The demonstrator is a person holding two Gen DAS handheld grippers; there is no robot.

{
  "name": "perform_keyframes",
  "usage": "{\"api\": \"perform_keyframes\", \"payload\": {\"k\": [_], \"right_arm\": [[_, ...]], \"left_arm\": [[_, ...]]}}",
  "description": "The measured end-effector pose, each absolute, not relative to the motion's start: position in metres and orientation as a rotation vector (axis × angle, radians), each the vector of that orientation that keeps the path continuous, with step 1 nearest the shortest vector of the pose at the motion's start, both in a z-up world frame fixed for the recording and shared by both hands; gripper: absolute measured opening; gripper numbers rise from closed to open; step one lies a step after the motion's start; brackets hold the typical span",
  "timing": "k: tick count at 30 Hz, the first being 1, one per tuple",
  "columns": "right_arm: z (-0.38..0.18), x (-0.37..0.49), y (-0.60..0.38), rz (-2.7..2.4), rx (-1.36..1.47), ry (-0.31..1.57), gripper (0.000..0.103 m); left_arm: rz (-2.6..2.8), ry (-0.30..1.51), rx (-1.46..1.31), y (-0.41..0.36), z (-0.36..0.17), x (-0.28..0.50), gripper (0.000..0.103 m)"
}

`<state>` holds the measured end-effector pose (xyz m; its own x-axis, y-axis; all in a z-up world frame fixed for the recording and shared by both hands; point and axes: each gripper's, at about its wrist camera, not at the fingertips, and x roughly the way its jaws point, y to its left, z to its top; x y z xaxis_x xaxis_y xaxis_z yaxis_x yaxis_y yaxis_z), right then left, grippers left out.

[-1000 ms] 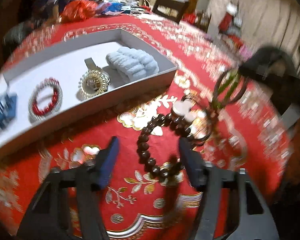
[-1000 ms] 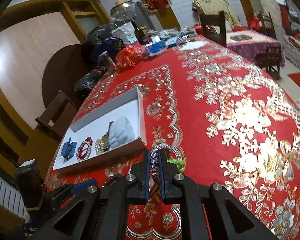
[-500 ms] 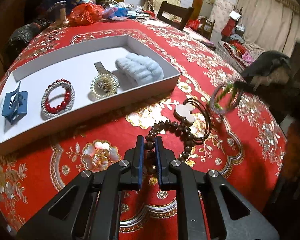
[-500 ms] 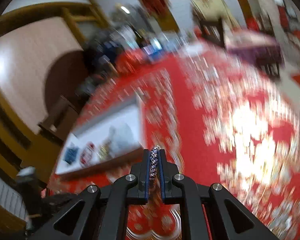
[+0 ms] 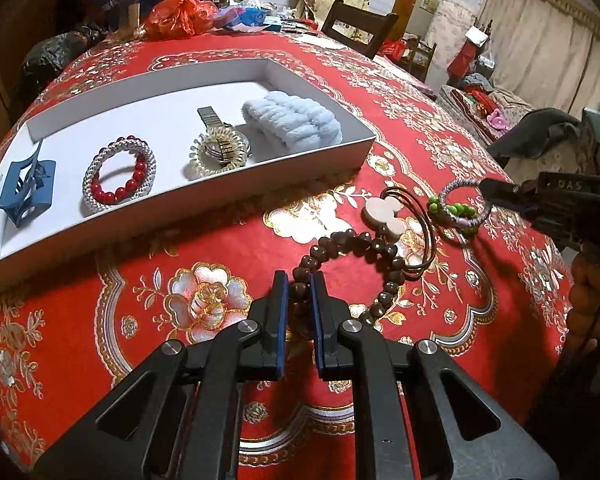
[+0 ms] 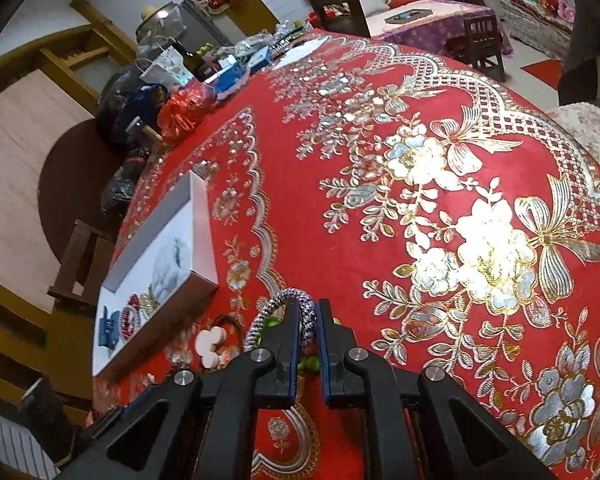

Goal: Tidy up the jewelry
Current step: 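Lift the dark brown bead bracelet with the left tool while the right tool lifts the braided bracelet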

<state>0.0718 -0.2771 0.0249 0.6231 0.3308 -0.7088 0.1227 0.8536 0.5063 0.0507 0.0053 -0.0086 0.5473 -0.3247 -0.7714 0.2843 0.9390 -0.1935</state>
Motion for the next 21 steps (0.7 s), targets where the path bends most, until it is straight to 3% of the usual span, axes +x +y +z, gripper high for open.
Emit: {"api": "perform_keyframes", "payload": {"k": [9,21], "right_arm": [[0.061,0.061,-0.263,0.231,0.511,0.715,0.007],[0.070,0.056,-0.237,0.284,0.395,0.694,0.007]], "left_arm": [[-0.425,0.883,-0.094,0.011,0.004,0.040,0.009],[-0.419,0.808,-0.165,0.042,0.042,0.033,0.009]]}}
